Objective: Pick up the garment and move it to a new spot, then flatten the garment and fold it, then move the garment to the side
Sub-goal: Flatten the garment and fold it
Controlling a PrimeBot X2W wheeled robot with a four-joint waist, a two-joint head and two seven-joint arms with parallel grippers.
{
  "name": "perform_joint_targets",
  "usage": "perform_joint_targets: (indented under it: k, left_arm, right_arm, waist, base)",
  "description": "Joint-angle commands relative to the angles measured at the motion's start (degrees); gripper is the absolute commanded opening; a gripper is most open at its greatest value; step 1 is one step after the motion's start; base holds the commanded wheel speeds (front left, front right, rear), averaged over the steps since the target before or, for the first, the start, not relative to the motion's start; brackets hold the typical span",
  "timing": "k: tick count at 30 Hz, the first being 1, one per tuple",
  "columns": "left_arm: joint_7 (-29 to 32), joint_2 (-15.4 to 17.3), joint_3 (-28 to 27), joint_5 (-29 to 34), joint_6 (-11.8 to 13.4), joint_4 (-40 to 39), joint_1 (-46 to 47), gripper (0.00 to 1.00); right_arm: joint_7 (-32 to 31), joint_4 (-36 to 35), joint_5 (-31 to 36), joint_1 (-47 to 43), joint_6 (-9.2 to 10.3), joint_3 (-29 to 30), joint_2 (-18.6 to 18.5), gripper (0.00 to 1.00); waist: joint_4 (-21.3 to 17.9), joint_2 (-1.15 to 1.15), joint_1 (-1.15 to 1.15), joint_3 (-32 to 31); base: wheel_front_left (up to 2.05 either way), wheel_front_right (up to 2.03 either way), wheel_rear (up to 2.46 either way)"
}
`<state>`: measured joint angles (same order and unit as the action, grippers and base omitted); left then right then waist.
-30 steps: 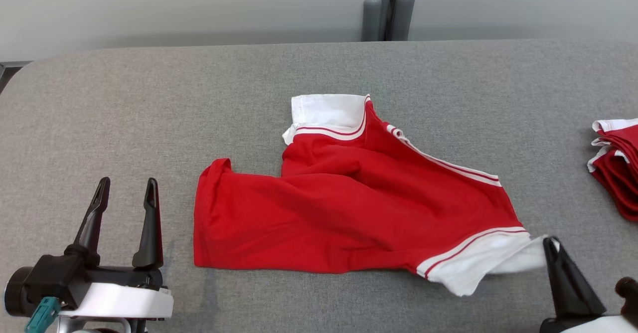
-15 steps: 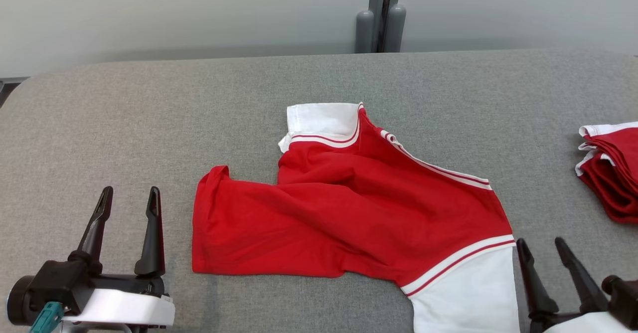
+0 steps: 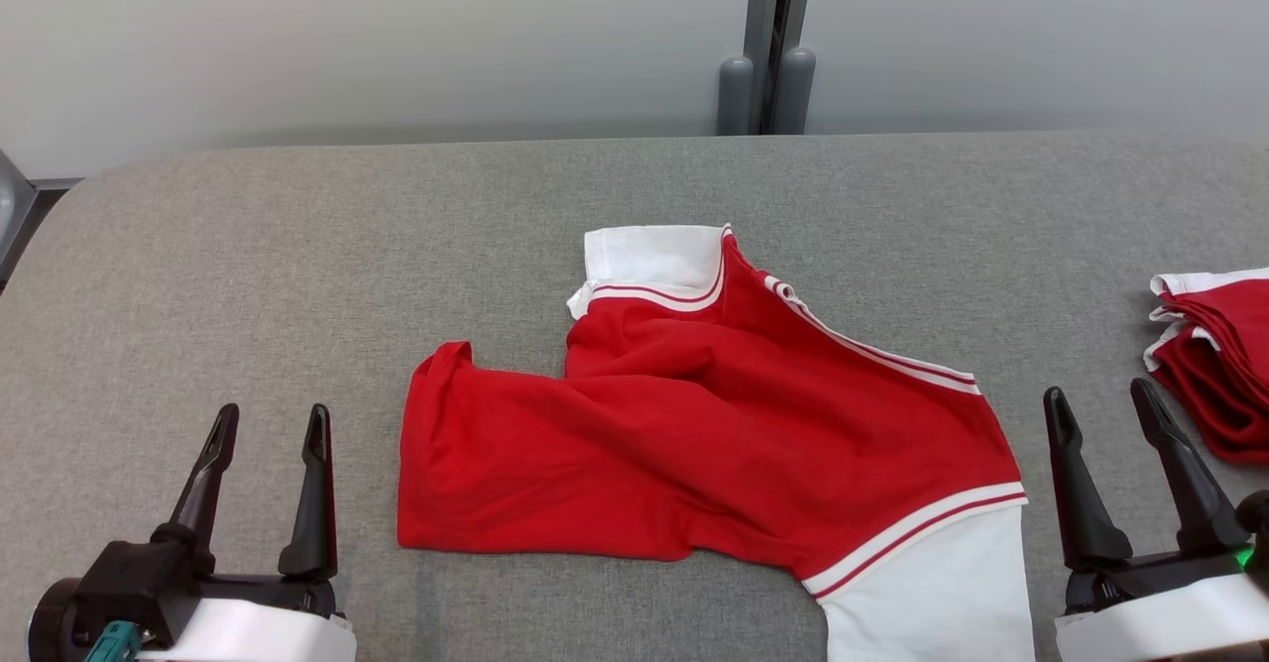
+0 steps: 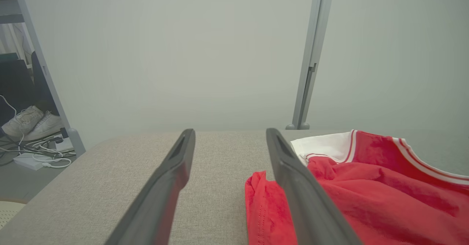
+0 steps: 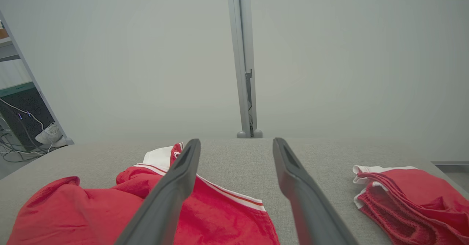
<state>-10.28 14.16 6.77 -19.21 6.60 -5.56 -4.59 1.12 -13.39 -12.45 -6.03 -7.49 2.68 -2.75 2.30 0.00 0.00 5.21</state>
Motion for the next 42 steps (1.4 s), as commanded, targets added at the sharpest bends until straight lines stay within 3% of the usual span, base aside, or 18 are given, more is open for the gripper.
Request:
perform_joint_targets:
  k: [1, 16, 23, 31, 42]
  left_arm:
    - [0.1, 0.5, 0.1, -0.1, 0.2, -0.1, -0.7, 1.0]
    - [0.5, 1.0, 0.9, -0.3, 0.1, -0.4, 0.6, 1.0]
    - [5.6, 0.8, 3.3, -4.5, -3.9, 3.6, 2.9, 1.0]
    - [8.7, 0.3, 4.8, -10.1, -9.3, 17.0, 4.9, 1.0]
    - [8.9, -0.1, 7.2, -12.1, -12.4, 28.2, 9.2, 1.0]
  right_arm:
    - [-0.2, -0.1, 0.2, -0.2, -0.02, -0.2, -0.3, 1.0]
    - [-0.5, 0.5, -1.2, 0.0, -0.02, -0.4, -0.3, 1.0]
    - [-0.9, 1.5, -1.1, 1.2, -0.02, -1.7, -0.3, 1.0]
    - [-0.5, 3.2, -1.9, 2.1, -0.02, -2.9, -0.3, 1.0]
    - [-0.5, 4.5, -2.5, 2.8, -0.02, -3.7, -0.3, 1.0]
  waist:
    - [0.1, 0.0, 0.0, -0.1]
    - [1.0, 0.0, 0.0, 0.1]
    - [1.1, 0.0, 0.0, 2.1]
    - [0.4, 0.0, 0.0, 4.0]
    - [-0.7, 0.0, 0.0, 4.9]
  base:
    - [0.0, 0.0, 0.0]
    - [0.0, 0.0, 0.0]
    - [0.0, 0.0, 0.0]
    - [0.0, 0.0, 0.0]
    - [0.0, 0.0, 0.0]
